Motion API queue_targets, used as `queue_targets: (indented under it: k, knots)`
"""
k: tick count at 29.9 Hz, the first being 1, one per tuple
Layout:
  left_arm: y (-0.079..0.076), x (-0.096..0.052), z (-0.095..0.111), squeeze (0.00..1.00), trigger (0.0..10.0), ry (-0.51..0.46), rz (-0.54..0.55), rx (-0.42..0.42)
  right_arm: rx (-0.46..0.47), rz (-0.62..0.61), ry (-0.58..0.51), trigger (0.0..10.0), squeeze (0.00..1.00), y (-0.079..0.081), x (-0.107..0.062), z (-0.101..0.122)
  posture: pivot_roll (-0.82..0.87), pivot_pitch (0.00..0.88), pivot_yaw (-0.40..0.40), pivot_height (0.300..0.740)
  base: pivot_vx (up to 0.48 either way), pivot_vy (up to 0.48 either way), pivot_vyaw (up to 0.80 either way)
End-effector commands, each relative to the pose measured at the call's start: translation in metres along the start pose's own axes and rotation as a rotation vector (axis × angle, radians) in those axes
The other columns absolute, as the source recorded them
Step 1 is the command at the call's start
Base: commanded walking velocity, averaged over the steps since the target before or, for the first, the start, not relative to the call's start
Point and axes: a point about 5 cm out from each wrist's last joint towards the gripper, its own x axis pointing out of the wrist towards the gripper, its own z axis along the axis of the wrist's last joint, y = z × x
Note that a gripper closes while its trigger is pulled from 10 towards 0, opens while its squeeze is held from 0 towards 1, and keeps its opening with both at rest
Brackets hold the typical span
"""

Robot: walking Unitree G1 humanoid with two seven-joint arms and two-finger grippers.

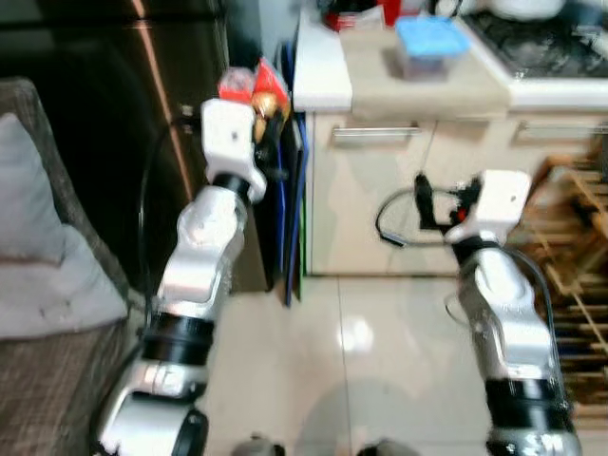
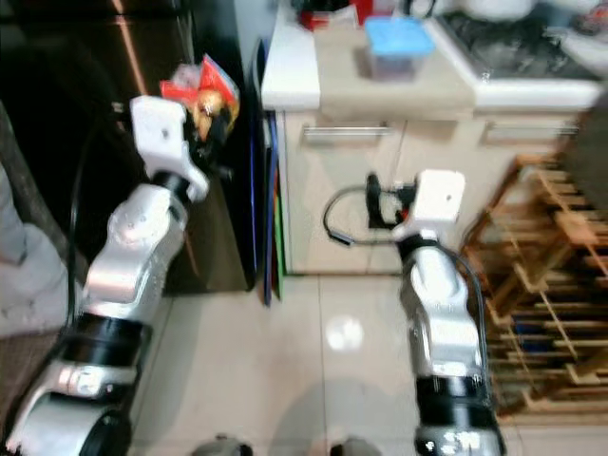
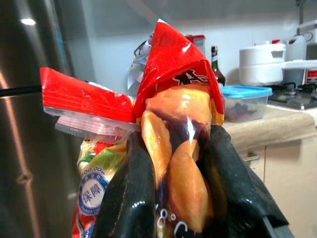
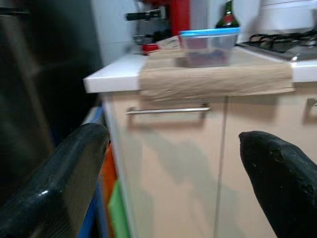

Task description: Restocking fridge

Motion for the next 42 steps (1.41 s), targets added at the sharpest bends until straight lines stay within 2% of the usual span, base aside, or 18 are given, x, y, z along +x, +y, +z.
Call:
queue_targets:
  k: [1, 3, 5, 7, 10, 14, 17, 22, 26, 29, 30, 32, 36, 42]
  knots:
    - [-0.002, -0.007, -0.002, 0.0, 10.0, -0.001, -0.022, 0.006, -0.005, -0.012, -0.008, 10.0, 0.0, -0.004, -0.002, 0.003, -0.16, 0.0, 0.067, 0.74, 0.0, 0.0, 0.0]
    - [0.0, -0.018, -0.008, 0.0, 10.0, 0.007, -0.029, -0.071, -0.006, -0.014, -0.004, 10.0, 0.0, -0.005, -0.003, 0.002, -0.16, 0.0, 0.072, 0.74, 0.0, 0.0, 0.0]
    - [-0.002, -0.034, -0.021, 0.0, 10.0, 0.055, -0.039, -0.104, -0.011, -0.026, 0.012, 10.0, 0.0, -0.008, -0.006, -0.002, -0.16, 0.007, 0.074, 0.74, 0.0, 0.0, 0.0]
    - [-0.012, -0.043, -0.027, 0.0, 10.0, 0.084, -0.07, -0.138, -0.011, -0.036, 0.02, 10.0, 0.0, -0.01, -0.008, -0.004, -0.17, 0.035, 0.067, 0.74, 0.0, -0.472, 0.0]
    - [-0.023, -0.046, -0.029, 0.0, 10.0, 0.084, -0.106, -0.158, -0.015, -0.042, 0.035, 10.0, 0.0, -0.011, -0.011, -0.007, -0.17, 0.043, 0.054, 0.74, 0.0, -0.47, 0.0]
    - [-0.024, -0.047, -0.029, 0.0, 10.0, 0.084, -0.113, -0.17, -0.021, -0.036, 0.047, 10.0, 0.0, -0.012, -0.012, -0.008, -0.16, 0.047, 0.045, 0.74, 0.0, -0.469, 0.0]
    - [-0.022, -0.052, -0.031, 0.0, 10.0, 0.098, -0.115, -0.163, -0.032, -0.023, 0.064, 10.0, 0.0, -0.012, -0.013, -0.011, -0.15, 0.043, 0.042, 0.74, 0.0, -0.469, 0.0]
    - [-0.008, -0.062, -0.046, 0.0, 10.0, 0.171, -0.046, -0.171, -0.06, -0.008, 0.085, 10.0, 0.0, -0.009, -0.012, -0.017, -0.13, 0.03, 0.036, 0.74, 0.0, -0.469, 0.0]
    - [-0.002, -0.064, -0.053, 0.0, 10.0, 0.201, -0.008, -0.165, -0.08, 0.009, 0.099, 10.0, 0.0, -0.007, -0.012, -0.021, -0.13, 0.025, 0.028, 0.74, 0.0, -0.469, 0.0]
    - [0.006, -0.064, -0.059, 0.0, 10.0, 0.218, 0.049, -0.198, -0.132, 0.025, 0.108, 10.0, 0.0, -0.006, -0.014, -0.025, -0.13, 0.015, 0.017, 0.74, 0.0, -0.469, 0.0]
    - [0.012, -0.063, -0.062, 0.0, 10.0, 0.233, 0.101, -0.24, -0.196, 0.026, 0.11, 10.0, 0.0, -0.008, -0.015, -0.028, -0.13, 0.012, 0.011, 0.74, 0.0, -0.469, 0.0]
    - [0.016, -0.062, -0.064, 0.0, 10.0, 0.238, 0.126, -0.251, -0.227, 0.031, 0.111, 10.0, 0.0, -0.008, -0.016, -0.03, -0.13, 0.012, 0.009, 0.74, 0.0, -0.469, 0.0]
    - [0.012, -0.059, -0.061, 0.0, 10.0, 0.224, 0.107, -0.231, -0.213, 0.026, 0.128, 10.0, 0.0, -0.01, -0.017, -0.034, -0.13, 0.0, 0.008, 0.74, 0.0, -0.469, 0.0]
    - [0.001, -0.052, -0.051, 0.0, 10.0, 0.176, 0.023, -0.165, -0.186, 0.0, 0.13, 10.0, 0.0, -0.012, -0.016, -0.036, -0.13, 0.0, 0.018, 0.74, 0.0, -0.469, 0.0]
